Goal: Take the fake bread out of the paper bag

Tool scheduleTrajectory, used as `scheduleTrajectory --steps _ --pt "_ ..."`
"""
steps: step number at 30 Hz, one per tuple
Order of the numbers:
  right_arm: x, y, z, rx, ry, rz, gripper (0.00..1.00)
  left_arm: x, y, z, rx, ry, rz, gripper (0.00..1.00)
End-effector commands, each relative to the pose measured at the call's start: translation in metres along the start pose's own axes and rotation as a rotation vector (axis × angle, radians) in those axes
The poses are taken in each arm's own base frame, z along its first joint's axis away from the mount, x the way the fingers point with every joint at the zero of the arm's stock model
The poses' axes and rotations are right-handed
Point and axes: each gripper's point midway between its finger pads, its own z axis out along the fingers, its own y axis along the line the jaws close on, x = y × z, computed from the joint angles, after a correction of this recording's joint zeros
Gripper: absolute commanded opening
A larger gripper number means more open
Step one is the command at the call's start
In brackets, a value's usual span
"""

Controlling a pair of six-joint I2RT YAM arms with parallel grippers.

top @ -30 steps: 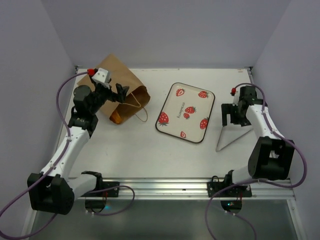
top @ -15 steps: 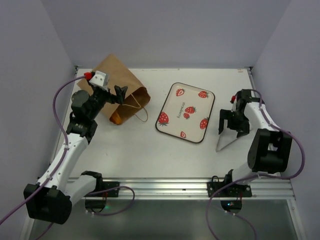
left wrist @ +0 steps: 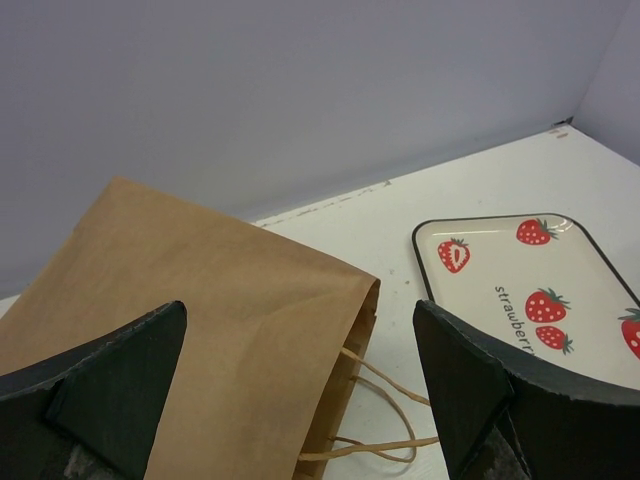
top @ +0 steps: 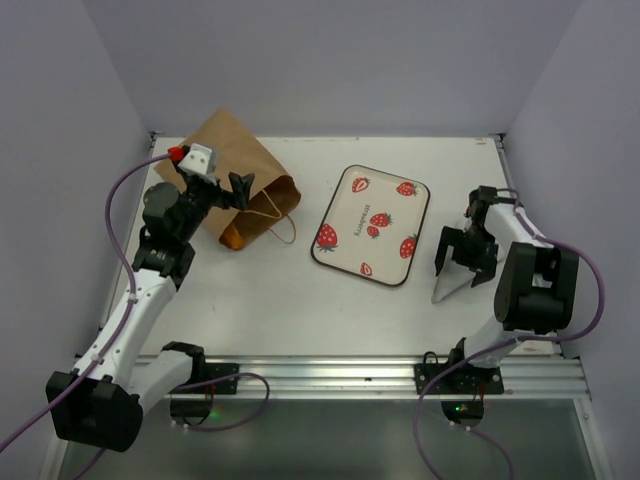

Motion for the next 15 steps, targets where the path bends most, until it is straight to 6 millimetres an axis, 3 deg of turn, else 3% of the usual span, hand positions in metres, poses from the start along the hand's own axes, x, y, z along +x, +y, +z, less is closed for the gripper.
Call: scheduleTrajectory --steps 1,5,11,15 --pt "0.001 -0.013 0.002 0.076 0.017 0.04 0.99 -0.004 0.001 -0.003 -0.012 -0.015 0.026 1.0" --pt "-0.001 -0.012 0.017 0.082 0.052 0.047 0.99 -0.004 0.003 -0.004 -0.017 -0.017 0.06 1.0" --pt "-0.028 -0.005 0.016 0.058 -0.015 0.101 0.99 -0.003 0.004 -0.003 -0.018 -0.013 0.064 1.0" --pt "-0.039 -0.013 0.02 0.107 -0.04 0.109 0.97 -0.002 0.003 -0.003 -0.017 -0.013 0.066 1.0"
